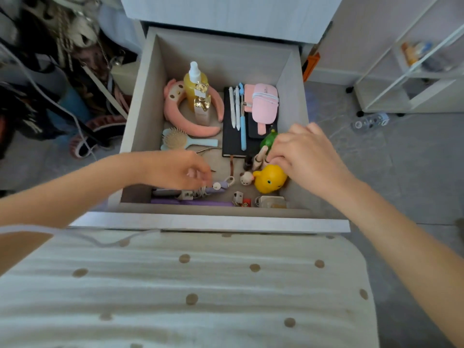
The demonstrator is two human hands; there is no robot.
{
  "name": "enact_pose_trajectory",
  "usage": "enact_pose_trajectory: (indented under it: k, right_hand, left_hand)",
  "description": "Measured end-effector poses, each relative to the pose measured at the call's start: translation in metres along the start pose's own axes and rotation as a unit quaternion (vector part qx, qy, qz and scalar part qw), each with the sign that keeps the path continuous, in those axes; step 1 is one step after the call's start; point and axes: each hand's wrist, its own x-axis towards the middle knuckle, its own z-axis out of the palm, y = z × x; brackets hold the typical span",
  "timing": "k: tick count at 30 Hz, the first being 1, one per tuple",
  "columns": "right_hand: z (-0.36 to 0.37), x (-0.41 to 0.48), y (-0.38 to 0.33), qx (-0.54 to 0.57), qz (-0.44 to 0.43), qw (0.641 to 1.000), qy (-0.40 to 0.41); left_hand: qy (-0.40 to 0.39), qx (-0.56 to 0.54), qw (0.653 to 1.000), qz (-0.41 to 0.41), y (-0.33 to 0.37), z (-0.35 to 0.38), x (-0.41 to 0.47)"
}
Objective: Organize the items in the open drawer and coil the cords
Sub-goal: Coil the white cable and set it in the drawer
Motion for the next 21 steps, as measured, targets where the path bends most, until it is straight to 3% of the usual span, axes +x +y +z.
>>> enact_pose_trajectory:
  k: [3,5,8,15,21]
  right_hand:
    - [-0.013,-0.026,-0.001,0.025,0.005,0.998,-0.059]
    - [-0.022,-0.039,-0.011,0.051,0.000,0.992,-0.111]
    - [-0.039,-0.055,-0.029,0.102,0.006,0.983,-0.155]
    - [-0.048,-0.072,-0.066,-0.028,-0.009,0.988,-0.155]
    - [-0.042,-0.080,-0.086,-0.090,0.018,0.987,-0.131]
  left_hand:
    - [-0.077,-0.072,0.994,-0.022,0.012,-0.005,-0.040]
    - [-0.113,-0.014,0.992,-0.052,0.014,-0.005,-0.057]
    - [-0.064,0.060,0.994,-0.058,0.017,0.003,-0.075]
    - [0.026,0.240,0.968,-0.073,0.045,0.026,-0.094]
    - [0.031,0.248,0.964,-0.088,0.051,0.031,-0.097]
